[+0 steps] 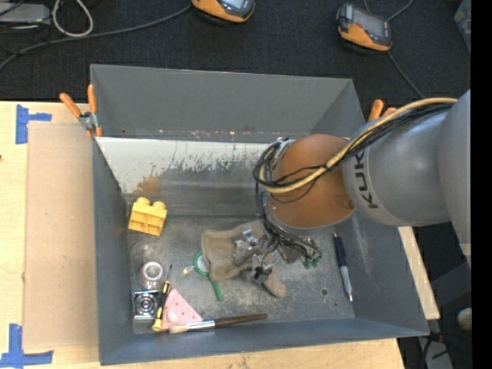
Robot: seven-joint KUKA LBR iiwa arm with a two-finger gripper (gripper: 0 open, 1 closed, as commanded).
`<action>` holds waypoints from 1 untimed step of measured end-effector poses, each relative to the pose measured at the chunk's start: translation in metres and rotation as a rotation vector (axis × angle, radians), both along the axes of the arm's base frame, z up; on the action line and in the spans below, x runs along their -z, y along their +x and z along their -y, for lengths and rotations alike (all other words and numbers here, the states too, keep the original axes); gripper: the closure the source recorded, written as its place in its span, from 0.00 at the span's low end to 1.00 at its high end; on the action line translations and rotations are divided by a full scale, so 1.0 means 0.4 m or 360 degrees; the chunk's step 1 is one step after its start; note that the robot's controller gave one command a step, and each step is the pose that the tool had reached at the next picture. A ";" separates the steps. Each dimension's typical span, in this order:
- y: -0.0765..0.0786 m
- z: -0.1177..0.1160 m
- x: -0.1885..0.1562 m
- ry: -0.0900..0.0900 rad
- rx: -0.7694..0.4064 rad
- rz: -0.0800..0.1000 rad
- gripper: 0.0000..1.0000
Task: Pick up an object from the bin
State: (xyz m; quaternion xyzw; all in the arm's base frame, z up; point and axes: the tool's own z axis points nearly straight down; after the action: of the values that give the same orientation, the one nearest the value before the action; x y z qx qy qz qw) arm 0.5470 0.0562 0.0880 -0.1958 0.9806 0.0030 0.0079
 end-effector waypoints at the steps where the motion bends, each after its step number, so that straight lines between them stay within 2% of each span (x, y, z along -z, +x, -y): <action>1: 0.017 -0.013 -0.200 -0.0001 0.0015 -0.0009 1.00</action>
Offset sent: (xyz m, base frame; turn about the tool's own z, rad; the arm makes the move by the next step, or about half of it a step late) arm -0.0073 -0.0113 0.1139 0.0117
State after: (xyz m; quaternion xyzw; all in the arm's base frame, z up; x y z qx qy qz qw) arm 0.5537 0.0612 0.1680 -0.1910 0.9816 0.0034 0.0050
